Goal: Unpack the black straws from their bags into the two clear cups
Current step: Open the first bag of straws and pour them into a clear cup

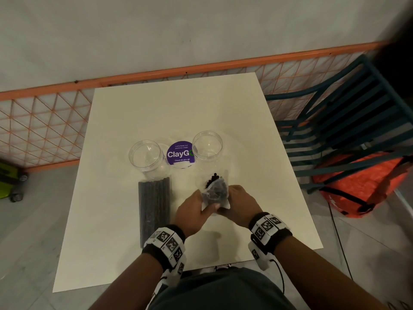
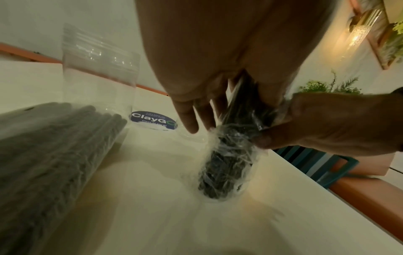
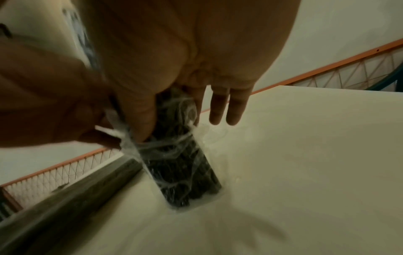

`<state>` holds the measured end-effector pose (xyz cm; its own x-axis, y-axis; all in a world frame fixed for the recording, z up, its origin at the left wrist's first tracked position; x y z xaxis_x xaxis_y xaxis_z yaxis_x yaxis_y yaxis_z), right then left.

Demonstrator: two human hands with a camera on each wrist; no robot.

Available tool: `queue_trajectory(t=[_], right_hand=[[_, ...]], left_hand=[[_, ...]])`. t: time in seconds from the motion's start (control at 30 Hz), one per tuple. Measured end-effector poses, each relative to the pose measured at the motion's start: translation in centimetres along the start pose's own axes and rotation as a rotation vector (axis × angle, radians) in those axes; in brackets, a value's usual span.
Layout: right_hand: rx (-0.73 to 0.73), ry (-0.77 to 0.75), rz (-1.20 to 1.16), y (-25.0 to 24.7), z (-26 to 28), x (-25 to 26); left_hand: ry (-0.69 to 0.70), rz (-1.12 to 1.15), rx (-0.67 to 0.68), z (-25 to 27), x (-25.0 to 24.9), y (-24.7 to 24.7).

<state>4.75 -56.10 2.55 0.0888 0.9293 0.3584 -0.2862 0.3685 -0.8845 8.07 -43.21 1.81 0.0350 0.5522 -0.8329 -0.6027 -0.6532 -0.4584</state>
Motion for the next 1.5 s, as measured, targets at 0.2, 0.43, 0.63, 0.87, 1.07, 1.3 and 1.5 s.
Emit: queue_trajectory(t=[0.2, 0.43, 0.63, 0.87, 1.07, 1.3, 1.5], right_hand=[[-0.090, -0.063, -0.518, -1.8, 0.7, -0.1], [0.057, 0.070, -0.428, 1.5, -1.2, -0.5], [0.078, 0.101, -0.431, 2.4, -1.9, -1.0], [0.098, 0.154, -0.485, 3.7, -2.3, -2.0], [0.005, 0.161, -0.828, 1.5, -1.8, -1.1], [-0.002, 0.000, -0.636, -1.5, -1.1, 2.3], [0.011, -0.104, -0.088, -3.9, -0.1, 3.6]], left_hand=[[-0.021, -0.124, -0.029, -0.4, 0.2, 0.3], [-0.068, -0.150, 0.060, -0.8, 1.5, 1.7], [-0.082, -0.132, 0.069, -1.1, 2.3, 2.0], [-0.012, -0.071, 0.154, -1.3, 2.6, 2.8], [-0.077, 0.456, 0.186, -0.2, 2.4, 2.0], [-0.004, 0.681, 0.043, 0.2, 1.0, 0.4], [0.023, 0.851, 0.025, 1.3, -0.6, -1.0]])
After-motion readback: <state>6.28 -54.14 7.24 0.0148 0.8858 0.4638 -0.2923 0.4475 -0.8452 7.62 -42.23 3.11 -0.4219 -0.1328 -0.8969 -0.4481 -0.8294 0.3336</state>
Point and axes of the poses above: each hand's wrist, its own z-axis away from the middle knuckle, its own y-axis out of the palm, x = y × z, the point moved 8 cm from there along -z, towards the middle knuckle, and after that the axes turned 14 degrees about z, right-handed, at the moved point
